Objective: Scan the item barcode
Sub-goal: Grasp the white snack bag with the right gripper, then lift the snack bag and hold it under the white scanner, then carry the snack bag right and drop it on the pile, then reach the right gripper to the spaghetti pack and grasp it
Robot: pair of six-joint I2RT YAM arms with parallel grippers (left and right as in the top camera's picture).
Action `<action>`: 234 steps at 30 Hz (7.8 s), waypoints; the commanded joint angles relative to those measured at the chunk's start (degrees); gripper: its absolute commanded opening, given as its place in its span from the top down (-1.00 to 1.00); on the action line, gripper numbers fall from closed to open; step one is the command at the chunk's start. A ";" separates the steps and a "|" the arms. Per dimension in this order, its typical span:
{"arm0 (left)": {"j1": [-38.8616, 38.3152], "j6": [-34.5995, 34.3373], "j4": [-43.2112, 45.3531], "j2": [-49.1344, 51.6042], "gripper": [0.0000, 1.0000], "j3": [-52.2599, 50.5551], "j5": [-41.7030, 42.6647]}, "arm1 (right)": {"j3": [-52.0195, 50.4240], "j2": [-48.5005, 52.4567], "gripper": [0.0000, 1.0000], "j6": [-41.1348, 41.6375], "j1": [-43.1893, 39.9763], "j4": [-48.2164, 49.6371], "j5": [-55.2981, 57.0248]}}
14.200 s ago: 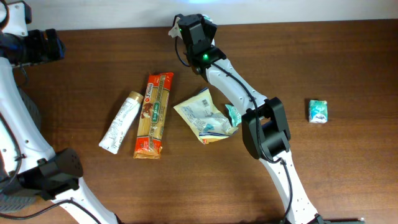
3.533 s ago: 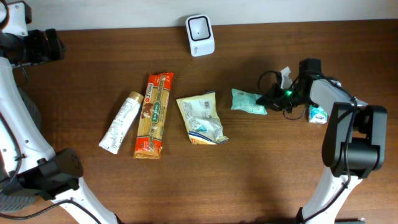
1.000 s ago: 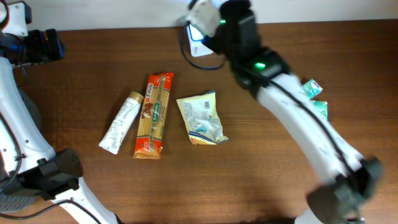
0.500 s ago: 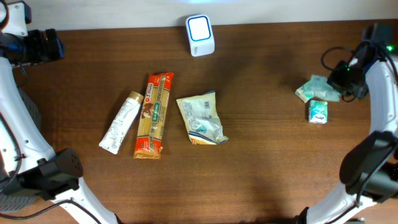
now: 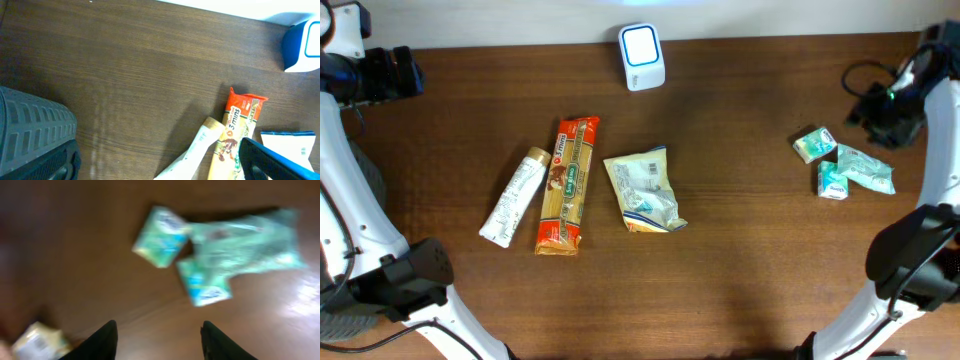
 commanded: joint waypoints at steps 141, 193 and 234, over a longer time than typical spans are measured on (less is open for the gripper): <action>0.15 0.57 0.07 -1.51 -0.98 0.61 0.42 | -13.33 10.47 0.91 -98.57 40.87 118.25 21.00; 0.13 0.57 0.07 -1.51 -0.98 0.61 0.42 | -9.38 18.47 -0.99 24.92 54.34 47.93 -7.58; 0.13 0.57 0.07 -1.51 -0.98 0.61 0.42 | -3.52 19.71 0.67 -2.49 56.22 5.68 50.42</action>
